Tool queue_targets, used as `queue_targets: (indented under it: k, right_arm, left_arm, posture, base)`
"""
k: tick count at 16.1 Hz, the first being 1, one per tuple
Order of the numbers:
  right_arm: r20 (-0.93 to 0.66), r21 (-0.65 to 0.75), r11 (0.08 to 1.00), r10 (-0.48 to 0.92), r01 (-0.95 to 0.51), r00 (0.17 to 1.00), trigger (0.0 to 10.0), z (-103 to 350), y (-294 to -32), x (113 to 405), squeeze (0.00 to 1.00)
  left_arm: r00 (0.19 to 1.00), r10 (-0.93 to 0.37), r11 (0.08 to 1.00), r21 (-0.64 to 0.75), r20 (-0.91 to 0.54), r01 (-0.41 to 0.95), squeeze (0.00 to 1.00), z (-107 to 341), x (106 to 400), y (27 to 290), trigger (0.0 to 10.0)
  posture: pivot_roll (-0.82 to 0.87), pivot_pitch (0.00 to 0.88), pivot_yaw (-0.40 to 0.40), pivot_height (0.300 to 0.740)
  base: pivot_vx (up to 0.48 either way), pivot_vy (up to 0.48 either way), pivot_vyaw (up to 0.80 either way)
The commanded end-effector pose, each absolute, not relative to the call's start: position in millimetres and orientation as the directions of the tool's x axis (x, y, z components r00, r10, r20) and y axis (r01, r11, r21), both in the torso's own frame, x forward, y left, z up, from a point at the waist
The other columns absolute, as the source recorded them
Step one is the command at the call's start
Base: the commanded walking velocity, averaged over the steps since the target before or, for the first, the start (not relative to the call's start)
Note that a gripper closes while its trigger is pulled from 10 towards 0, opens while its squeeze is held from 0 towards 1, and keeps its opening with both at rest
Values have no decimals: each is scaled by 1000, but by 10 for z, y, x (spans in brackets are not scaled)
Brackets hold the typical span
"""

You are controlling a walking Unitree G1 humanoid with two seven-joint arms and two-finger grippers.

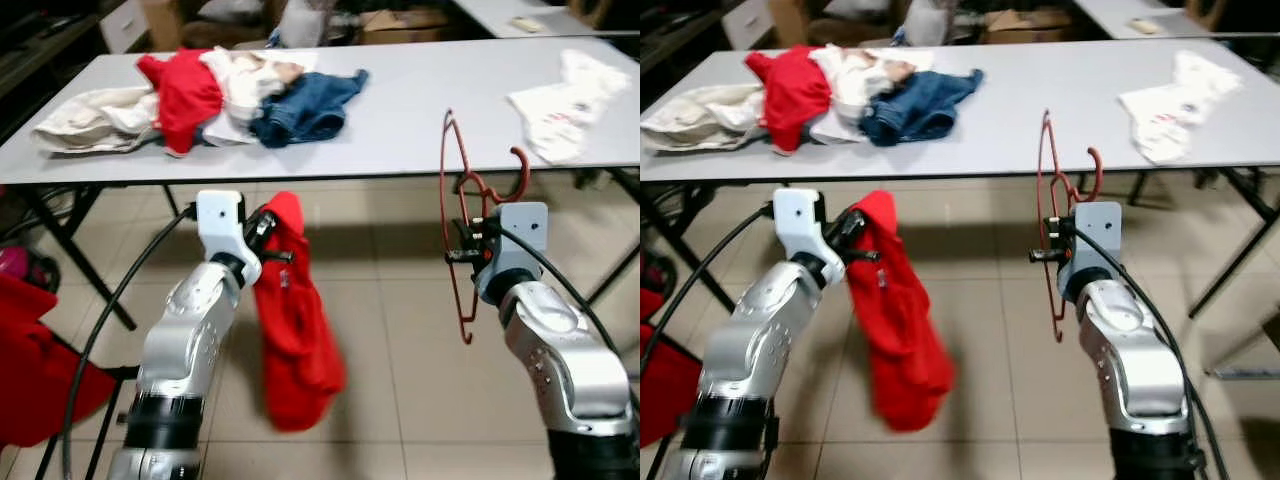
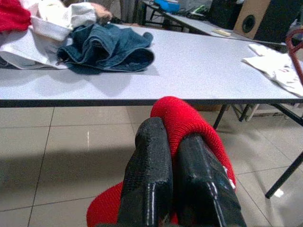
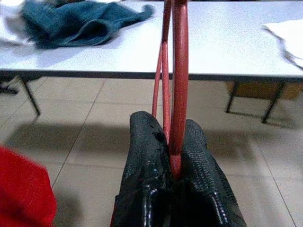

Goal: Hang hanger

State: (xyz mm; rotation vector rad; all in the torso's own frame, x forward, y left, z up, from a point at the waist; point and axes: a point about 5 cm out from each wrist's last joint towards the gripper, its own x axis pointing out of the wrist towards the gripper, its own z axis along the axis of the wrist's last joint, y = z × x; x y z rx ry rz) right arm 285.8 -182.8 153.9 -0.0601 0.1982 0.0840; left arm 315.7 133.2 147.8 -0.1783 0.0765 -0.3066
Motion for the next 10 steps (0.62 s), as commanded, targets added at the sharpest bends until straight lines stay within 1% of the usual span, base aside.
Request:
queue_targets:
  k: [1,3,5,8,10]
  right_arm:
    - [-172,-90,983,140,-157,975,10000,1642,-1771,2894,0]
    - [-172,-138,964,201,-225,964,10000,1704,-1771,2915,0]
    - [-171,-146,957,225,-250,959,10000,1738,-1781,2918,0]
    - [-173,-156,926,317,-344,932,10000,1811,-1764,2874,0]
    - [-178,-214,861,430,-462,885,10000,1892,-1801,2782,0]
  left_arm:
    - [950,-313,935,-177,2,308,0,1596,3218,1357,10000]
    - [947,-320,932,-173,16,318,0,1657,3268,1378,10000]
    - [947,-322,932,-170,22,321,0,1689,3294,1397,10000]
    - [938,-344,925,-160,35,345,0,1785,3342,1394,10000]
    - [919,-392,910,-126,48,395,0,1902,3387,1350,10000]
  posture:
    - [-137,0,62,740]
    - [-138,0,65,740]
    - [-138,0,65,740]
    - [-132,0,65,740]
    - [-129,0,70,740]
  base:
    - [435,0,0]
    - [433,0,0]
    - [435,0,0]
    - [435,0,0]
    - [431,0,0]
